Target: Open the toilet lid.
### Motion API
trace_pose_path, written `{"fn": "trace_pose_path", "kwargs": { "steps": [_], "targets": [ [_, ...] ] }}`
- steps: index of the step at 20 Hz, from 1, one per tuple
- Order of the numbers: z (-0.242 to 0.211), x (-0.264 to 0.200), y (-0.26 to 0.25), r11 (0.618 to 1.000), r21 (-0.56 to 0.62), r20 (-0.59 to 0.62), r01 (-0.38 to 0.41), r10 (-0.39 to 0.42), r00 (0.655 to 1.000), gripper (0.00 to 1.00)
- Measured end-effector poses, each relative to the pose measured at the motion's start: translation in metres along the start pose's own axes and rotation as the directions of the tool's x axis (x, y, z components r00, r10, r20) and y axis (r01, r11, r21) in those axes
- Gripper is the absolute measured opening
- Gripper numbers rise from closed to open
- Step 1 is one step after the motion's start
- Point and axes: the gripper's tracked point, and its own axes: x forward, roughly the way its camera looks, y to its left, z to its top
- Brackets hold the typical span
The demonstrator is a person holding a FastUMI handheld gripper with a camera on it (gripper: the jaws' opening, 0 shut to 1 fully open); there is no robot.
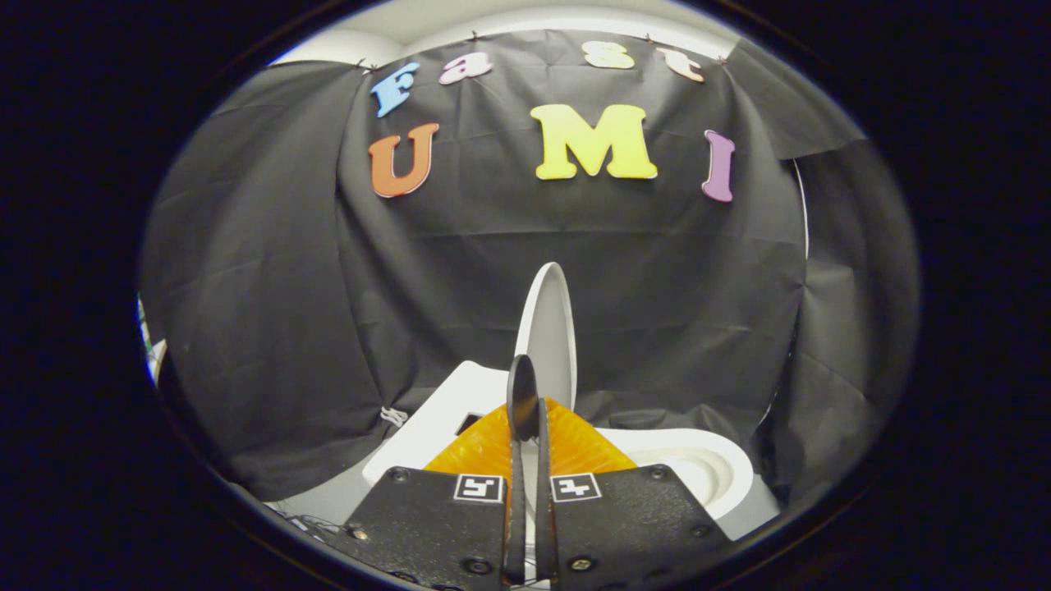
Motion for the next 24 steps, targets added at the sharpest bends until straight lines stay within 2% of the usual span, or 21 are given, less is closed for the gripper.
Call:
{"fn": "trace_pose_path", "kwargs": {
  "steps": [5, 7, 10, 15, 17, 21, 24],
  "targets": [
    [-0.001, 0.003, 0.009, 0.998, -0.065, 0.000, -0.003, 0.003, 1.000, 0.09],
    [-0.002, 0.004, 0.013, 0.996, -0.081, -0.007, -0.046, 0.046, 0.999, 0.16],
    [-0.009, 0.002, 0.022, 0.987, -0.080, -0.015, -0.138, 0.138, 0.990, 0.42],
    [0.015, -0.023, -0.002, 0.992, -0.082, 0.147, -0.095, 0.107, 0.983, 0.89],
    [0.021, -0.042, -0.014, 0.993, -0.060, 0.199, -0.101, 0.111, 0.974, 0.96],
    [0.022, -0.080, -0.047, 0.990, 0.024, 0.251, -0.136, 0.126, 0.960, 0.99],
    [0.010, -0.104, -0.093, 0.993, 0.075, 0.259, -0.096, 0.074, 0.963, 0.99]
  ]
}}
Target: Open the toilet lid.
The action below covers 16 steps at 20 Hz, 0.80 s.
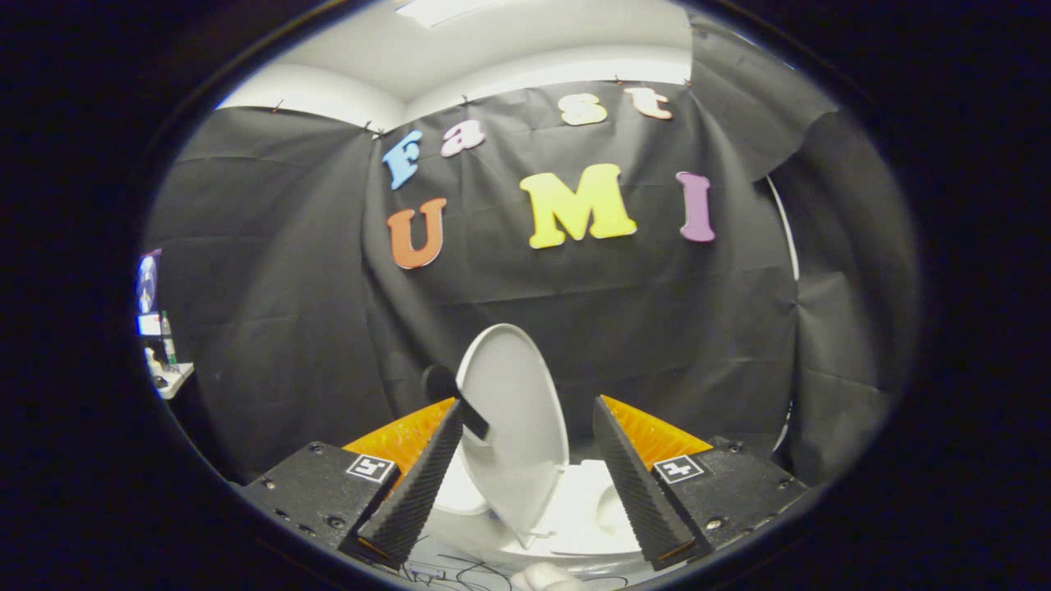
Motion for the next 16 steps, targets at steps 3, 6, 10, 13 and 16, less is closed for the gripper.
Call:
{"fn": "trace_pose_path", "kwargs": {
  "steps": [3, 6, 10, 13, 16],
  "targets": [
    [-0.007, -0.023, -0.063, 0.994, -0.026, 0.018, 0.110, -0.110, 0.994, 0.99],
    [-0.025, -0.044, -0.122, 0.977, -0.036, 0.005, 0.208, -0.208, 0.978, 0.99],
    [-0.056, -0.060, -0.182, 0.956, -0.026, -0.025, 0.291, -0.291, 0.956, 0.99],
    [-0.075, -0.070, -0.215, 0.936, -0.038, -0.006, 0.349, -0.349, 0.937, 0.99],
    [-0.087, -0.075, -0.231, 0.924, -0.060, -0.012, 0.377, -0.378, 0.926, 0.99]
  ]
}}
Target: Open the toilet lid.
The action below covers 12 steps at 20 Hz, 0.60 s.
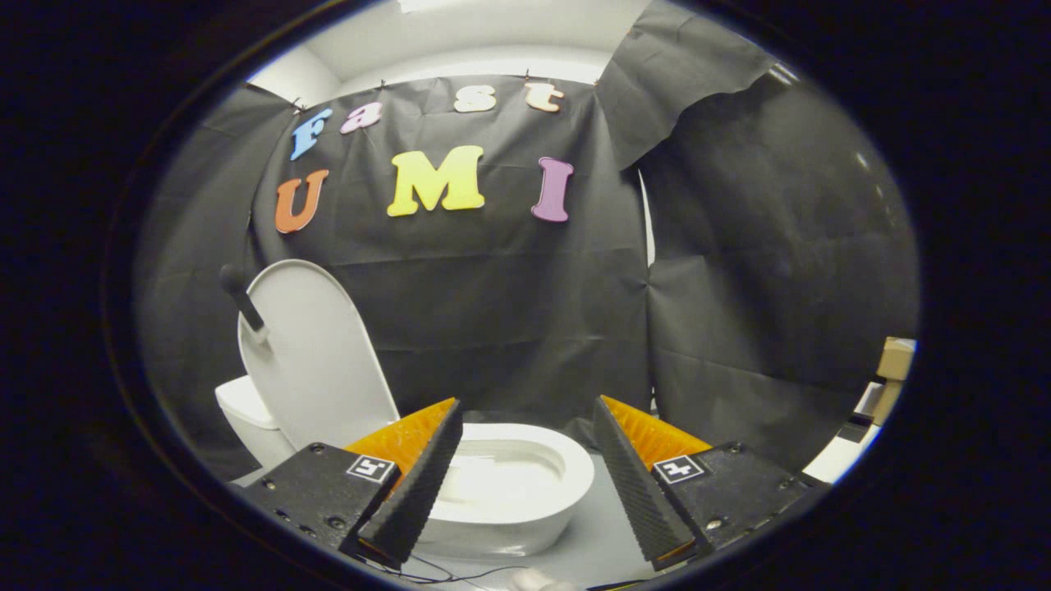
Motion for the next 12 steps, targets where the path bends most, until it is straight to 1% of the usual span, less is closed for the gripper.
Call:
{"fn": "trace_pose_path", "kwargs": {
  "steps": [3, 8, 12],
  "targets": [
    [0.001, 0.002, -0.004, 1.000, 0.026, 0.012, 0.003, -0.003, 1.000, 0.99],
    [-0.013, 0.008, -0.002, 0.999, -0.037, 0.002, 0.001, 0.000, 1.000, 0.99],
    [-0.028, 0.010, 0.007, 0.998, -0.051, -0.029, -0.019, 0.018, 0.999, 0.99]
  ]
}}
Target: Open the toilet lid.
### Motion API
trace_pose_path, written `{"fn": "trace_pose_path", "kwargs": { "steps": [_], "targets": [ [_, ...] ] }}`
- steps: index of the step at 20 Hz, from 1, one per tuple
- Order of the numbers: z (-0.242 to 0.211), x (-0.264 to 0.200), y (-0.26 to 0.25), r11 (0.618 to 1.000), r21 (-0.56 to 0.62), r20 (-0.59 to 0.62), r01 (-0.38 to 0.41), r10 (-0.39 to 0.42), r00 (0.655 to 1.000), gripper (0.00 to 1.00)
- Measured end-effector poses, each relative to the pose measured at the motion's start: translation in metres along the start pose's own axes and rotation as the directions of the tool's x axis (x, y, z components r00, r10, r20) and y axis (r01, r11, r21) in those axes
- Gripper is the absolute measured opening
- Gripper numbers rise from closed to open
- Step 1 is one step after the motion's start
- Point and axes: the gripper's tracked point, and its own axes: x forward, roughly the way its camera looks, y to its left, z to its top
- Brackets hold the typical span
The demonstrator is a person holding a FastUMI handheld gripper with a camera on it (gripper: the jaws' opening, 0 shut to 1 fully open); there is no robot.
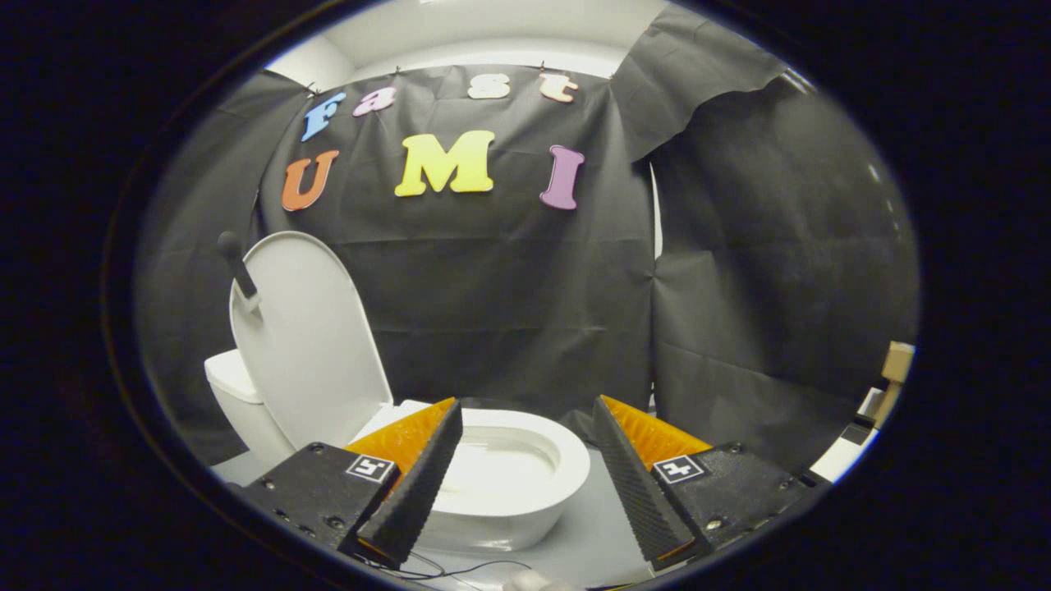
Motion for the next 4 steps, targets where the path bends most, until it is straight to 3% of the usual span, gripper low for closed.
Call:
{"fn": "trace_pose_path", "kwargs": {
  "steps": [4],
  "targets": [
    [0.0032, -0.0019, 0.0039, 1.000, 0.000, 0.023, -0.006, 0.006, 1.000, 1.00]
  ]
}}
